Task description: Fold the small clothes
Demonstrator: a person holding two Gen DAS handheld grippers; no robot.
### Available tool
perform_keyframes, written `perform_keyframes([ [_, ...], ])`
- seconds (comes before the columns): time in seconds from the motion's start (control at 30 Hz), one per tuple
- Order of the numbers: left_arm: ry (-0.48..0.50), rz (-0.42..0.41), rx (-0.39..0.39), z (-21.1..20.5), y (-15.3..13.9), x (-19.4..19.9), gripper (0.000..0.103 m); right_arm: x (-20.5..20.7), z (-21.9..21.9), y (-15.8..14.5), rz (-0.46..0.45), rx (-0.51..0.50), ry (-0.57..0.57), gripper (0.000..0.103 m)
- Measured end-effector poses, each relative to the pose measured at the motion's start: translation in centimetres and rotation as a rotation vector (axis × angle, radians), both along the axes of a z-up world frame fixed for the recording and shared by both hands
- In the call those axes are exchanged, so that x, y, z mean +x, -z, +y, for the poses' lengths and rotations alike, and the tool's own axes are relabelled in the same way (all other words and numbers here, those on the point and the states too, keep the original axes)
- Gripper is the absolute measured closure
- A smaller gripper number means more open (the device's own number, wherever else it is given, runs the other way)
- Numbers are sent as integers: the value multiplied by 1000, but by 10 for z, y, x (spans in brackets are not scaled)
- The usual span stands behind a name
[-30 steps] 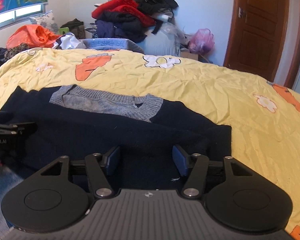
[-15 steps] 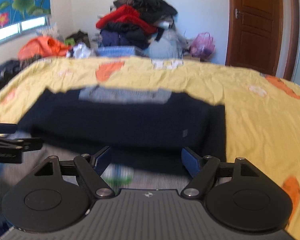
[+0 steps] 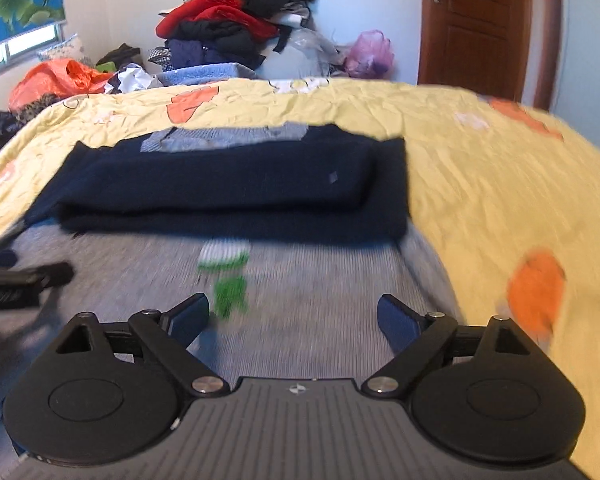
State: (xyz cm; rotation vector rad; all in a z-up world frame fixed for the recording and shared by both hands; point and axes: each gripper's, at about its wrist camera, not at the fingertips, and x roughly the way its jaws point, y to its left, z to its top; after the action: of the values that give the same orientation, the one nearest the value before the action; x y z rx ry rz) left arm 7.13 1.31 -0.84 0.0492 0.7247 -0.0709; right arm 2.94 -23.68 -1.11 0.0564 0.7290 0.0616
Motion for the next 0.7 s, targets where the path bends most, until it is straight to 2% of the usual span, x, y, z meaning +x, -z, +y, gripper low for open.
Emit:
perform_keyframes([
  [0.13, -8, 1, 23, -3, -2, -4, 4, -28, 4, 8, -36, -71, -21, 5],
  [0.23, -11, 7, 39, -5, -4, -16, 4, -36, 3, 7, -32, -67, -15, 5],
  [0.3, -18, 27, 26, -2, -5, -27, 4, -40, 3, 8, -31, -80, -14, 0],
  [0.43, -16, 68, -12, 5, -6, -56, 0, -45, 1, 9, -25, -75, 0, 0],
  [0.57, -1, 9, -10, 7, -1, -88, 0, -56, 3, 9, -25, -81, 4, 0],
  [0.7, -11, 4, -18, 9, -1, -92, 0, -65, 4, 9, -21, -87, 4, 0],
])
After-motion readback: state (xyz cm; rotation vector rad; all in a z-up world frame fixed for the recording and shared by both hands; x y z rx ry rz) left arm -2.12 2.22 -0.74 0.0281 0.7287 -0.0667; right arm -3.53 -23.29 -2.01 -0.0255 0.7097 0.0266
